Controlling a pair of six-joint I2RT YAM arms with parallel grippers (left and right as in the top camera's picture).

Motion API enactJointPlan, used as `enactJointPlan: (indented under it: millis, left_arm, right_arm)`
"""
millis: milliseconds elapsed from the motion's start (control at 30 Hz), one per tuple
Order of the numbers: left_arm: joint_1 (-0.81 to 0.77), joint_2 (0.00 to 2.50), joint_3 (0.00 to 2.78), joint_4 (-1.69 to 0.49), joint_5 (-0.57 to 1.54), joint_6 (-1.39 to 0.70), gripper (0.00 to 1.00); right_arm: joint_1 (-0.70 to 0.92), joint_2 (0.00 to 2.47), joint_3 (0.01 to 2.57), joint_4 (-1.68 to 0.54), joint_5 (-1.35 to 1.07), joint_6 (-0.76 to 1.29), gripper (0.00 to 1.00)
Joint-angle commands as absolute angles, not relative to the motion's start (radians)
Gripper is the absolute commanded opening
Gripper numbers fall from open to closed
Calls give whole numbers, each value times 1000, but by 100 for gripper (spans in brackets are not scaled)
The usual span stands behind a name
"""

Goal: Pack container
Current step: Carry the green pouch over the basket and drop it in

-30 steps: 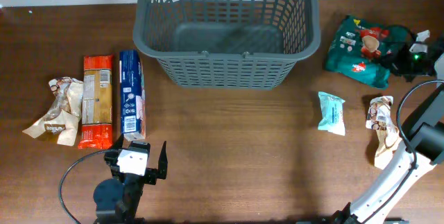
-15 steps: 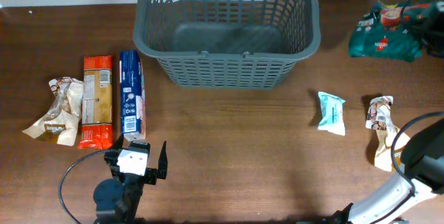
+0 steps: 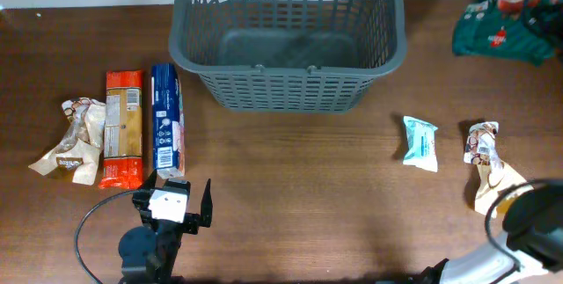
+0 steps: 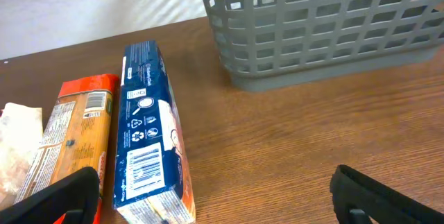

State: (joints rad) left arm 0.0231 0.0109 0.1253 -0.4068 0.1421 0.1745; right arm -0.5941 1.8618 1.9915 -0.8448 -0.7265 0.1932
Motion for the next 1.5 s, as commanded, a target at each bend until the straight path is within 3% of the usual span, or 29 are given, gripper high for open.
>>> enactJointPlan:
  millis: [0,333,533,700,867,1000,1233,1367,1467]
  left_arm:
    - [29,6,121,-408,138,173,99]
    - [29,6,121,-408,138,173,99]
    - [29,6,121,-408,138,173,99]
    - [29,6,121,-407,138,173,99]
    - [29,6,121,-408,138,173,99]
    - [29,6,121,-407,138,173,99]
    - [29,6,121,-408,138,173,99]
    - [29,6,121,-408,138,173,99]
    - [29,6,121,-408,138,173,99]
  right_arm:
    - [-588,1696,2113,-814,-865,201,4]
    - [-519,1549,2133,-806,-958,219,4]
    - [-298,1546,2132,-744,-902,219,4]
    - [-101,1557,2132,-725,-701,218,4]
    - [66,1654,2132,-729,-511,215,4]
    - [134,1785,2132,-728,-510,215,4]
    - [184,1986,2132,-720,-510,218,4]
    - [203,2008,2132,-765,-386,218,4]
    - [211,2008,2132,-814,-319,191,28]
